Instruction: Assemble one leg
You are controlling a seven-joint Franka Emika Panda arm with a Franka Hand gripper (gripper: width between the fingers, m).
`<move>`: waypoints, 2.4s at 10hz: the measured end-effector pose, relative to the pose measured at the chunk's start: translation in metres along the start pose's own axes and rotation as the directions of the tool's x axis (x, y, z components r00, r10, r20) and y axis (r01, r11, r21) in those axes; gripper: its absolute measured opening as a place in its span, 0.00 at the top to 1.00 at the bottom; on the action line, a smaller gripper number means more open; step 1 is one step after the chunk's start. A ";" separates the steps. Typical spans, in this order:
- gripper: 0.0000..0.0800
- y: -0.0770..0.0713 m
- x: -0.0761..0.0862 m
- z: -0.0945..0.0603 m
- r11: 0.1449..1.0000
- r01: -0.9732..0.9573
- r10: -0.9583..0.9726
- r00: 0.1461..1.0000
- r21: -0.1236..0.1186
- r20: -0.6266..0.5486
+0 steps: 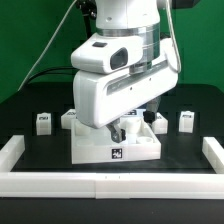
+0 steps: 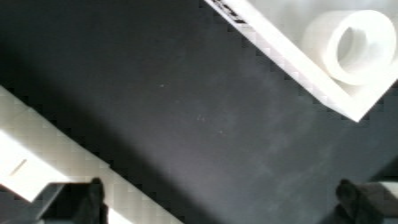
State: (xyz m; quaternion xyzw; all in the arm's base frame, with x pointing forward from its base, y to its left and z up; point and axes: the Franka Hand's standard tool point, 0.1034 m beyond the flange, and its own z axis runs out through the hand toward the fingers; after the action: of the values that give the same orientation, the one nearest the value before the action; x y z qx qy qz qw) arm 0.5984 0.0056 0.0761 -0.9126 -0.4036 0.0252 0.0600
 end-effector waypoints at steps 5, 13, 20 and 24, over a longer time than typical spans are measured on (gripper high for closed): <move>0.19 -0.002 -0.002 0.007 0.996 0.056 -0.058 0.998 -0.062 -0.038; 0.19 -0.021 -0.027 0.020 0.966 0.232 -0.235 0.972 -0.110 -0.014; 0.19 -0.043 -0.056 0.023 0.819 0.569 -0.564 0.822 -0.078 0.078; 0.19 -0.050 -0.060 0.030 0.801 0.592 -0.587 0.806 -0.095 0.073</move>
Offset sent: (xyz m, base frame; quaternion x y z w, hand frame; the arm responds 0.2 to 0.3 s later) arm 0.0000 0.0000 0.0000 0.0000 0.0000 0.0000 1.0000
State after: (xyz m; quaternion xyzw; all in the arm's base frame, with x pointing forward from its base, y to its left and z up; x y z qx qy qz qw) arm 0.5188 -0.0028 0.0526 -0.7432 -0.6690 0.0007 0.0050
